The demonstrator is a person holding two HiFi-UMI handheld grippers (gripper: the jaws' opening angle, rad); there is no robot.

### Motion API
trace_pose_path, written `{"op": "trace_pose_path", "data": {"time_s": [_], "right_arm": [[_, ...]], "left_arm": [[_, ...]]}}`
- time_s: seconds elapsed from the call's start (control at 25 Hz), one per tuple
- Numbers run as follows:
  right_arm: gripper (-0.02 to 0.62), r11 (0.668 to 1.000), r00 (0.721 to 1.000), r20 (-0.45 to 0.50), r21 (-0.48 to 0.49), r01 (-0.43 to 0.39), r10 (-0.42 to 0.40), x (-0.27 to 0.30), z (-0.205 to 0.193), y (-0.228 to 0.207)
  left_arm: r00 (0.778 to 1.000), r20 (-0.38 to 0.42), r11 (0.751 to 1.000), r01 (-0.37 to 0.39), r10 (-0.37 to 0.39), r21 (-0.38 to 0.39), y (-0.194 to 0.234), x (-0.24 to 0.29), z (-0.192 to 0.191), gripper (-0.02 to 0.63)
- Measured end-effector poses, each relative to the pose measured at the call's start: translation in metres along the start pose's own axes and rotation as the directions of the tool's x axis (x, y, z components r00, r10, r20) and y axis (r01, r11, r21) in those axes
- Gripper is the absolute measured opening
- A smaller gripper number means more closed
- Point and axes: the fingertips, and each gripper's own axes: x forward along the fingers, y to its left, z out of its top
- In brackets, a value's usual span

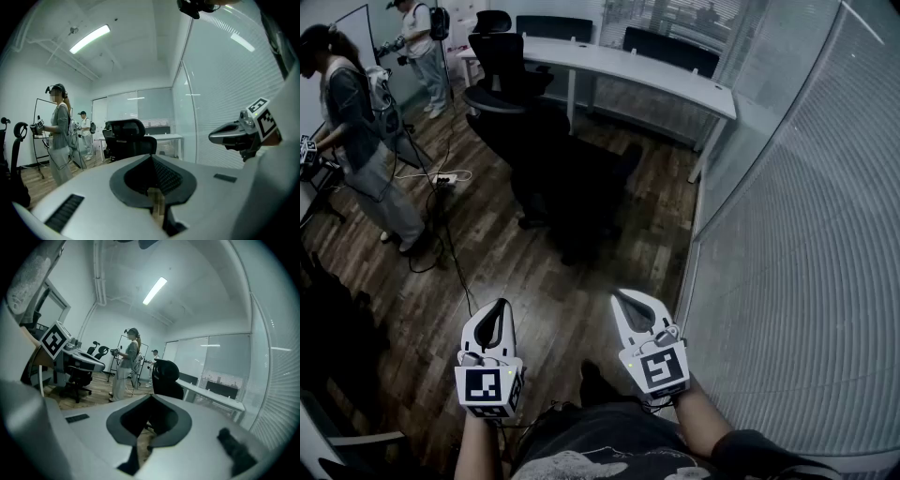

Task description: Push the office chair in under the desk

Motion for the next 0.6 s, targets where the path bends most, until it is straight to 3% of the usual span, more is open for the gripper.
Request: {"op": "trace_pose_path", "data": {"time_s": [0.44, 0.6], "right_arm": [[0.023, 1.0, 1.0, 0.018, -0.007, -0.014, 0.014, -0.007, 0.007, 0.009], [0.023, 0.998, 0.999, 0.03, 0.048, -0.034, 0.033, -0.012, 0.006, 0.015]], "left_arm": [[1.0, 0.003, 1.0, 0.003, -0.003, 0.003, -0.005, -0.011, -0.003, 0.018], [1.0, -0.008, 1.0, 0.002, -0.002, 0.002, -0.006, -0.02, -0.012, 0.018]]}}
